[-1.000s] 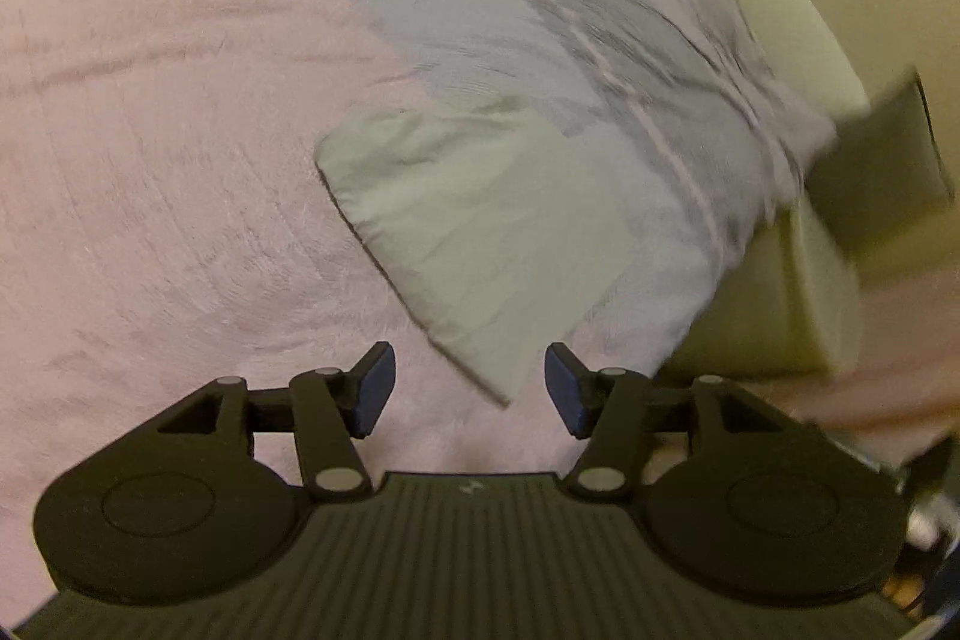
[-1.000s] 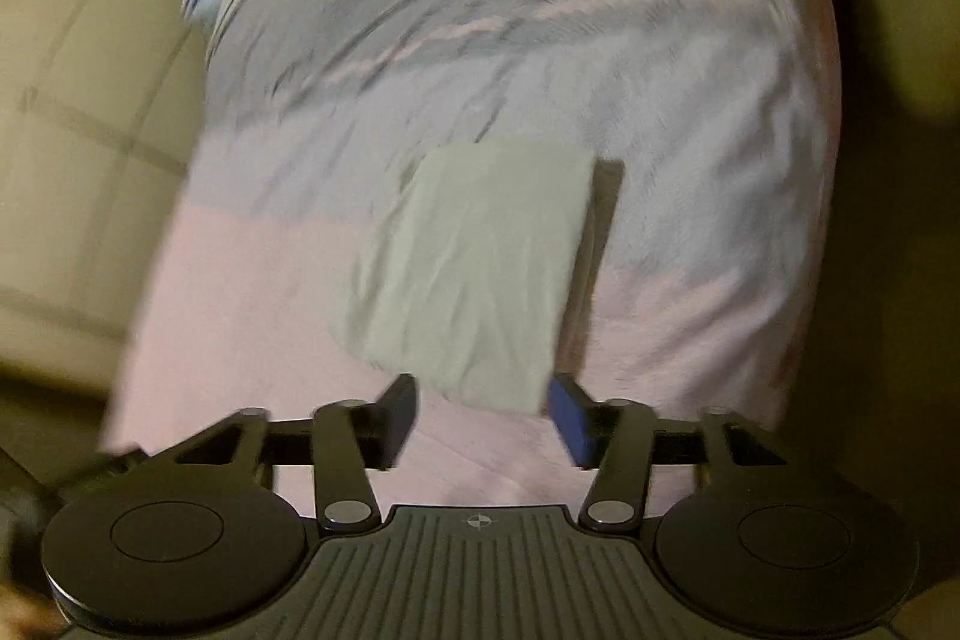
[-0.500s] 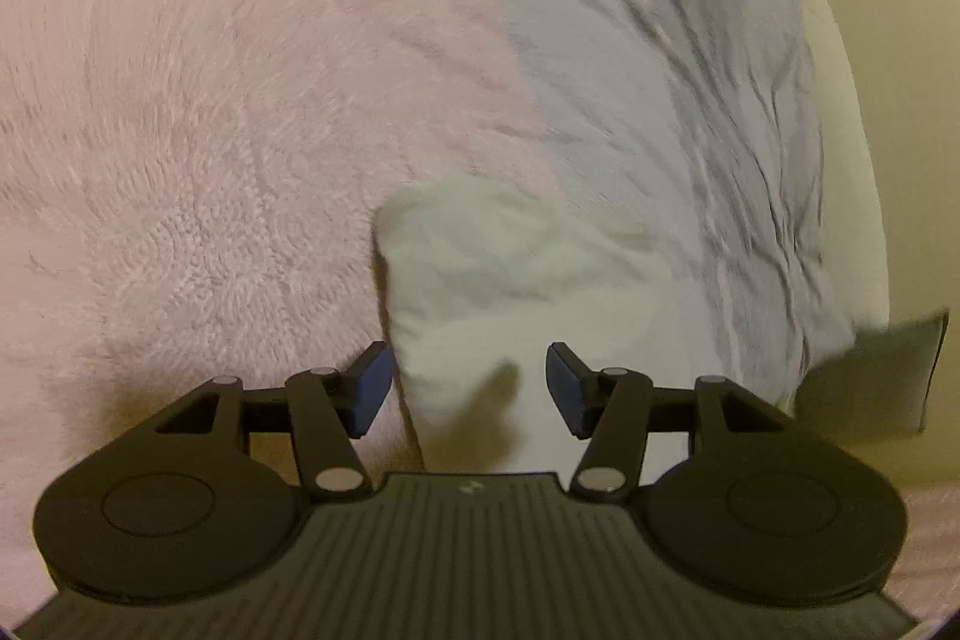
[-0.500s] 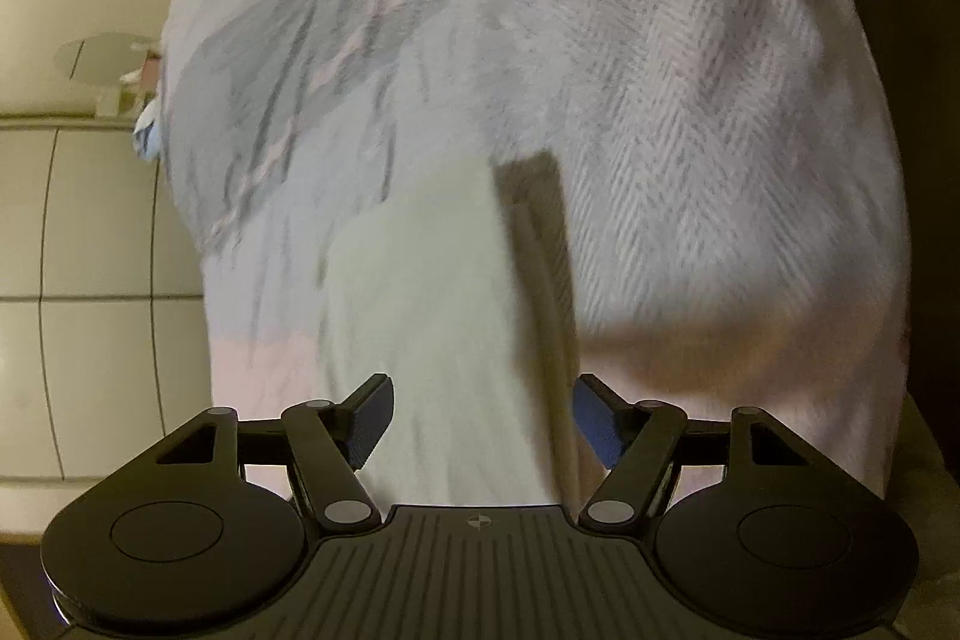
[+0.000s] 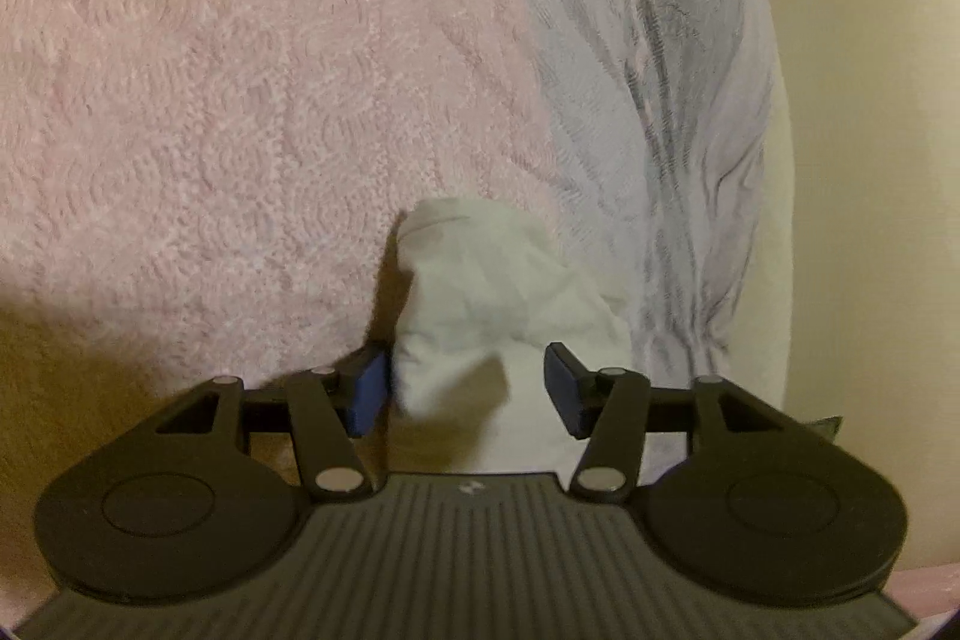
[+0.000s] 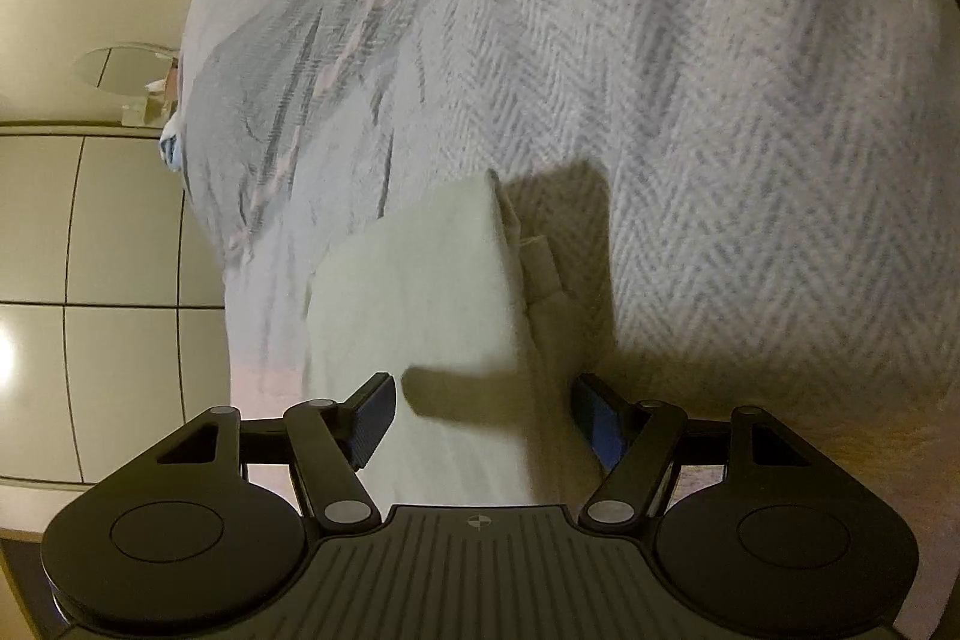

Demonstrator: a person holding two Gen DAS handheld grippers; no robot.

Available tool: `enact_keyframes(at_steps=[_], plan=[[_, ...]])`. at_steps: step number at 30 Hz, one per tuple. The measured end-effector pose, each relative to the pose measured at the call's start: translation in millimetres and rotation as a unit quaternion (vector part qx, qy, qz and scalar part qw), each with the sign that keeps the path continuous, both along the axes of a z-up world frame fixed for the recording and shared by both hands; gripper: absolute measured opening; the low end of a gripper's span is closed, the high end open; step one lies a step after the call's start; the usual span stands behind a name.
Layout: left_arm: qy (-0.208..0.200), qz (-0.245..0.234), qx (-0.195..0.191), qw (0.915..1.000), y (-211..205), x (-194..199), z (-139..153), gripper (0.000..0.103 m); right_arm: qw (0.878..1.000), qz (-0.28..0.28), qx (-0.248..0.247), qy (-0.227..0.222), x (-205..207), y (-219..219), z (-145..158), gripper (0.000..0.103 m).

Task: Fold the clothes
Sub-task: 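Grasp the folded garment edges with the left and right grippers, then lift the folded garment with both grippers and carry it to the clothes stack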

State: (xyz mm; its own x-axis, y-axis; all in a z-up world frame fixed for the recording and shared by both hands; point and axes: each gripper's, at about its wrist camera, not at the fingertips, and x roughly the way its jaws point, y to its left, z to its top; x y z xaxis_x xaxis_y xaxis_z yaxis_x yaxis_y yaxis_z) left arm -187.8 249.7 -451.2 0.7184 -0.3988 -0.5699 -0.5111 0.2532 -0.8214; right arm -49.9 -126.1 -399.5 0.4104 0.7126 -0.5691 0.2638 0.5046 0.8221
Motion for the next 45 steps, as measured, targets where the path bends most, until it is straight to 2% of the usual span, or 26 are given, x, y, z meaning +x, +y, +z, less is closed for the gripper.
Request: enact_keyframes(at_steps=[4, 5, 6, 8, 11, 13, 17, 20, 21, 22, 23, 24, 27, 33, 37, 40, 43, 45], plan=[[-0.019, -0.020, -0.005, 0.9996, -4.7, 17.2, -5.8, 0.048, 1.000, 0.005, 0.002, -0.010, 1.7, 4.6, 0.2, 0.064], [-0.018, -0.022, -0.005, 0.9996, -5.0, 20.3, -8.4, 0.047, 1.000, 0.006, 0.003, -0.012, 2.1, 5.7, 0.3, 0.061], [-0.017, -0.022, -0.007, 0.9996, -4.8, 22.3, -11.1, 0.043, 1.000, 0.008, 0.003, -0.015, 2.5, 6.8, 0.4, 0.054], [-0.016, -0.015, -0.017, 0.9996, -3.5, 20.9, -13.2, 0.041, 1.000, 0.010, 0.005, -0.020, 3.3, 9.1, 0.5, 0.050], [-0.026, -0.012, -0.030, 0.9991, -3.6, 15.4, -11.1, 0.041, 0.999, 0.027, 0.012, -0.030, 2.4, 9.8, 8.0, 0.049], [-0.024, -0.013, -0.026, 0.9993, -4.5, 12.6, -12.5, 0.041, 0.999, 0.042, 0.009, -0.033, 4.5, 11.8, 8.6, 0.049], [-0.024, -0.003, -0.034, 0.9991, -6.2, 21.5, -21.7, 0.041, 0.999, 0.041, 0.001, -0.008, 19.9, 19.1, -13.4, 0.049], [-0.032, -0.006, -0.034, 0.9989, -10.3, 33.3, -23.5, 0.035, 0.999, 0.052, -0.007, -0.014, 30.4, 31.8, -14.4, 0.049], [-0.036, -0.011, -0.035, 0.9987, -12.5, 35.5, -21.9, 0.029, 0.998, 0.060, -0.017, -0.019, 31.3, 34.4, -12.6, 0.039], [-0.039, -0.018, -0.034, 0.9985, -15.2, 37.8, -20.4, 0.013, 0.997, 0.067, -0.027, -0.021, 32.4, 35.5, -11.0, 0.022], [-0.042, -0.025, -0.034, 0.9983, -17.8, 40.1, -18.9, 0.010, 0.997, 0.072, -0.028, -0.022, 33.0, 33.8, -9.3, 0.017], [-0.045, -0.028, -0.031, 0.9981, -20.6, 40.4, -15.7, 0.009, 0.997, 0.076, -0.024, -0.023, 33.4, 30.9, -6.5, 0.013], [-0.057, -0.017, -0.027, 0.9979, -25.8, 29.1, 4.4, 0.008, 0.994, 0.104, -0.033, -0.029, 35.3, 28.8, 12.3, 0.012], [-0.081, 0.054, -0.034, 0.9947, -25.5, -13.4, 53.4, 0.007, 0.981, 0.184, -0.024, -0.051, 41.5, 48.9, 71.5, 0.012], [-0.107, 0.134, -0.034, 0.9846, -7.1, -68.1, 90.7, 0.007, 0.967, 0.248, 0.002, -0.062, 39.0, 84.9, 106.1, 0.012], [-0.123, 0.195, -0.017, 0.9729, 12.4, -120.0, 120.1, 0.007, 0.949, 0.306, 0.022, -0.073, 23.7, 133.3, 132.6, 0.012], [-0.139, 0.266, -0.001, 0.9540, 36.2, -191.0, 147.5, 0.007, 0.925, 0.370, 0.043, -0.078, -4.9, 191.8, 157.2, 0.012], [-0.152, 0.313, 0.007, 0.9376, 51.0, -244.2, 162.6, 0.007, 0.905, 0.413, 0.058, -0.083, -32.6, 232.1, 172.9, 0.012]])
